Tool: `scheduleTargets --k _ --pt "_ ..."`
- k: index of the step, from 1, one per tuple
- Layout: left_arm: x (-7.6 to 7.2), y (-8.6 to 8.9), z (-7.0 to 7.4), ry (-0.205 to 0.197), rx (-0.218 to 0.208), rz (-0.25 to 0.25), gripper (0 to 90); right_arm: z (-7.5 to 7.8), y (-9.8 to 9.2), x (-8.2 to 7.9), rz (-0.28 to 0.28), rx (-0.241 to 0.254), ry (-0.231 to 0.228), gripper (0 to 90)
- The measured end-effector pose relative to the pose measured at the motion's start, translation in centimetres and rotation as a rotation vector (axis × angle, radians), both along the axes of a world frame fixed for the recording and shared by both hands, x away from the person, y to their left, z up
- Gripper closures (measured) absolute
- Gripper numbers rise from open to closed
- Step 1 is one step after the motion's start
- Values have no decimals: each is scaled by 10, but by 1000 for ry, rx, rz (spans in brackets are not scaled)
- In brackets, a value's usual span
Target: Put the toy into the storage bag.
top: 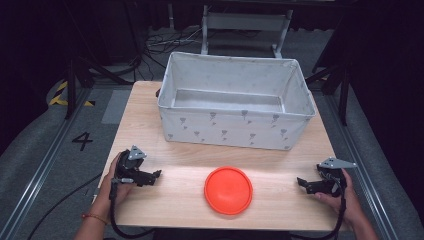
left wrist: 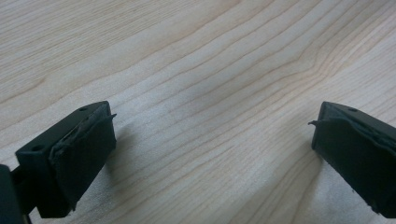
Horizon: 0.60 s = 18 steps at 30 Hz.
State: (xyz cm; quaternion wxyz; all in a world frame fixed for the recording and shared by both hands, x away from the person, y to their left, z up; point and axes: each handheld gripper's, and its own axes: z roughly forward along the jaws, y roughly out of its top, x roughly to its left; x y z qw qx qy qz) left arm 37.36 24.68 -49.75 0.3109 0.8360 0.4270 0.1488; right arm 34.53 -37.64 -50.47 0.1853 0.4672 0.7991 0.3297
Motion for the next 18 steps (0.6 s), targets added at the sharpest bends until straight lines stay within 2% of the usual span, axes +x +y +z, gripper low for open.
scheduleTargets --k 11,12,13,15,16,17,18 --pt "-2 0 0 1 -2 8 1 2 -1 -1 6 -1 18 13" --pt "-2 0 0 1 -2 8 1 4 -1 -1 17 -7 26 59" --pt "-2 0 0 1 -2 8 2 4 -1 -1 17 -7 26 59" --pt "-2 1 0 -3 -2 0 2 8 0 -4 44 9 17 248" --pt "-2 2 0 -4 -3 -5 1 10 2 -5 54 34 20 193" --pt "-1 3 0 -5 -1 -16 1 11 4 -5 51 37 10 132" --pt "-1 3 0 -1 -3 -22 1 14 6 -6 45 34 -4 168"
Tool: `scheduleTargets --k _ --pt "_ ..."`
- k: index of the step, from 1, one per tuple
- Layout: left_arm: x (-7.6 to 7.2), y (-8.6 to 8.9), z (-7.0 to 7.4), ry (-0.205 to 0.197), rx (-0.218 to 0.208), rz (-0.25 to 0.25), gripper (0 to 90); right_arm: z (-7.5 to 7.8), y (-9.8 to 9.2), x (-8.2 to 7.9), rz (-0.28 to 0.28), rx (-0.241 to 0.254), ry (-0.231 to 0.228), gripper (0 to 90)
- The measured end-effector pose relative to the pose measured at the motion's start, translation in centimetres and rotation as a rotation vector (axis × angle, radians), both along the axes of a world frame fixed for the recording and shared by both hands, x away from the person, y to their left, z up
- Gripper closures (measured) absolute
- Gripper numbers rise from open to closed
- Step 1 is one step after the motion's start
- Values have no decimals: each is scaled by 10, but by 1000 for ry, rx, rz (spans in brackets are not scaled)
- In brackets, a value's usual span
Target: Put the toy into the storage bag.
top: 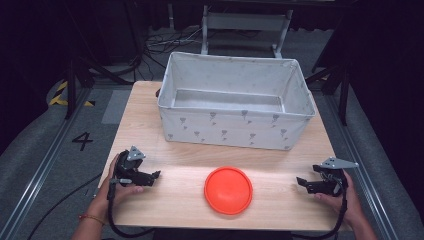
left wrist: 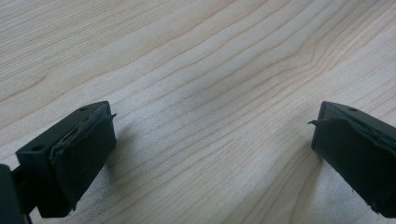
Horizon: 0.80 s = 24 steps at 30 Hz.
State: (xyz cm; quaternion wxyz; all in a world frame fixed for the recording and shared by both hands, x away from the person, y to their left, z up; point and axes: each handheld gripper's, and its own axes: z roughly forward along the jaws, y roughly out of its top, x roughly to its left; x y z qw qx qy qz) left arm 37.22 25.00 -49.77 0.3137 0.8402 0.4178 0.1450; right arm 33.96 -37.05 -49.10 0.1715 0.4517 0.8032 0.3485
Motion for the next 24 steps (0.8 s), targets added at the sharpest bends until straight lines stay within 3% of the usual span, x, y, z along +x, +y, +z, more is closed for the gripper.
scheduleTargets --k 1,3,7,12,18,24 --pt "0 1 0 7 0 -6 1 2 2 -1 8 7 -5 198" --pt "0 1 0 11 -2 -13 1 9 10 -2 37 7 -20 153" --pt "0 2 0 -4 3 -13 2 20 26 -5 83 5 -45 161" --pt "0 2 0 -4 3 -12 2 33 58 -7 177 22 -63 171" --pt "0 2 0 -2 5 -11 2 36 104 -5 306 17 -41 172" --pt "-1 1 0 -6 4 -3 3 33 143 2 380 17 -4 206"
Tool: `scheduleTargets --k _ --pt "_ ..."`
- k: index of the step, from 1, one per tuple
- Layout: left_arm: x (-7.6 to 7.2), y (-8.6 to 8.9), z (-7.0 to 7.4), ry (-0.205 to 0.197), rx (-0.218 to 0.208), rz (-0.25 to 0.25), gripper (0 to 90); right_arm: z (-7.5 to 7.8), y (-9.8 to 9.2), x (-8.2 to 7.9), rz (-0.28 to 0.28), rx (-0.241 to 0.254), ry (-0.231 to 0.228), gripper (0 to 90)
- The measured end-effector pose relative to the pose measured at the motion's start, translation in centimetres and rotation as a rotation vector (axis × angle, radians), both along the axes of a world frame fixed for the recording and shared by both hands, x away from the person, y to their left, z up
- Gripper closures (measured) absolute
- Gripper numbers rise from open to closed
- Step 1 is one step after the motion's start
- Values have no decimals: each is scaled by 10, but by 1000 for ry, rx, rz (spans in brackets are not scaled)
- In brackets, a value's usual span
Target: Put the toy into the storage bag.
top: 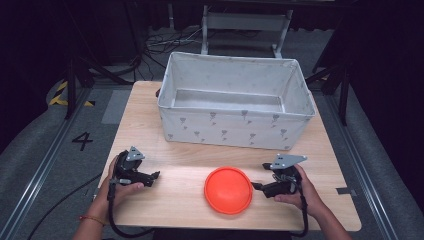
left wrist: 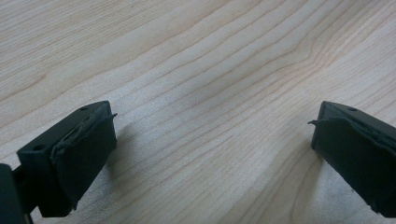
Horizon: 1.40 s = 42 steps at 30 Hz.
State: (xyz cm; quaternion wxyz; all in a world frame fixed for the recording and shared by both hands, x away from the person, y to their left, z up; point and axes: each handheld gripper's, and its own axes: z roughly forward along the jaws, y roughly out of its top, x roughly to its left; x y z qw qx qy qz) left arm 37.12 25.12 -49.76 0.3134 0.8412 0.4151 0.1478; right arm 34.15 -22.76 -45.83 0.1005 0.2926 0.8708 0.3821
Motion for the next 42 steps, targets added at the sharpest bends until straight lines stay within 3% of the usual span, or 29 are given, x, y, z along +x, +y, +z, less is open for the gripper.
scheduleTargets --k 5,14,31,36,40,42 --pt "0 0 0 0 0 0 3 -9 25 9 30 8 49 201" --pt "0 0 0 0 0 0 3 -30 48 14 76 -56 91 163" --pt "0 0 0 1 -2 -1 2 -35 63 2 92 -59 53 157" --pt "0 0 0 1 -2 -2 1 -33 62 5 73 -37 57 260" --pt "0 0 0 1 -2 -2 1 -31 54 11 47 19 76 480" --pt "0 0 0 3 -1 -4 1 -31 49 14 49 50 91 537"
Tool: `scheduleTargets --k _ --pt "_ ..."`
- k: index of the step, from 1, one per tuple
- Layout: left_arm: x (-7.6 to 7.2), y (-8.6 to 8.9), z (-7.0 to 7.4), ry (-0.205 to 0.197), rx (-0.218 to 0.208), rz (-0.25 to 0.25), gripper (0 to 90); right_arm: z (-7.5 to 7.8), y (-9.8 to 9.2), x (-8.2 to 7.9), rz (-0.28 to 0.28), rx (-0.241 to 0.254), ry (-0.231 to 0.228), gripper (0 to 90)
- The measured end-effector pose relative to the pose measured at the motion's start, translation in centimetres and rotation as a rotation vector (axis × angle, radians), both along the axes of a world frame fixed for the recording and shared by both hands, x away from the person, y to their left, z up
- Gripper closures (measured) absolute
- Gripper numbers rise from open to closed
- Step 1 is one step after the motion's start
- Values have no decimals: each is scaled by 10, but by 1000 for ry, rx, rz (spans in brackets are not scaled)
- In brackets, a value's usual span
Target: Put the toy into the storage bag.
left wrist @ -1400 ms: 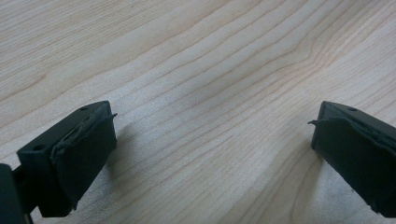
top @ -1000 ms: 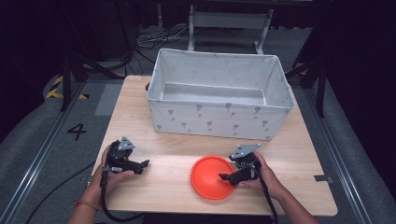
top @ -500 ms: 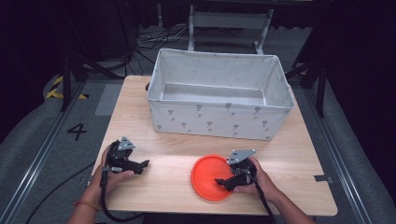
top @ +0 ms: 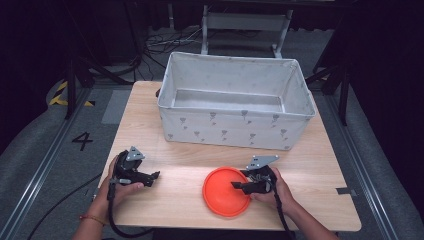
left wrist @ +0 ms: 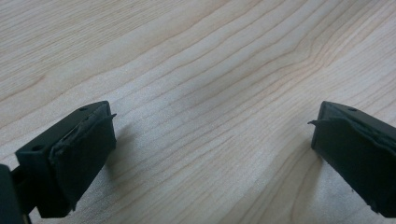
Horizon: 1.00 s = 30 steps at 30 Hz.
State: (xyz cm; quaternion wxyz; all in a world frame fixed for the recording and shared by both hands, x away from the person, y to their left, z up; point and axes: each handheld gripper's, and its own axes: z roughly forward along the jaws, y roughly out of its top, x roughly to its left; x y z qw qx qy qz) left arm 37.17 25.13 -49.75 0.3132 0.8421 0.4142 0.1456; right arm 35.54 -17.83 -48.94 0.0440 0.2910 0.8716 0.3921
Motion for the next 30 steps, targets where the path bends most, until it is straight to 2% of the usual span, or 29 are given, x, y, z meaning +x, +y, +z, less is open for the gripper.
scheduleTargets --k 2,8,15,19,20,22,23,30 --pt "0 0 0 1 0 0 1 0 -3 1 -6 18 11 578" --pt "0 0 0 1 0 0 1 21 -10 -2 39 83 -38 735" --pt "0 0 0 0 0 1 1 46 -14 -14 100 140 -79 810" --pt "0 0 0 1 0 0 1 62 -17 -23 132 131 -139 821" --pt "0 0 0 1 -2 1 1 67 -18 -26 137 111 -162 821" --pt "0 0 0 0 0 0 1 69 -19 -27 139 101 -171 822" --pt "0 0 0 1 0 0 1 77 -22 -31 144 69 -211 822" --pt "0 0 0 0 0 -1 1 97 -40 -37 136 22 -273 822"
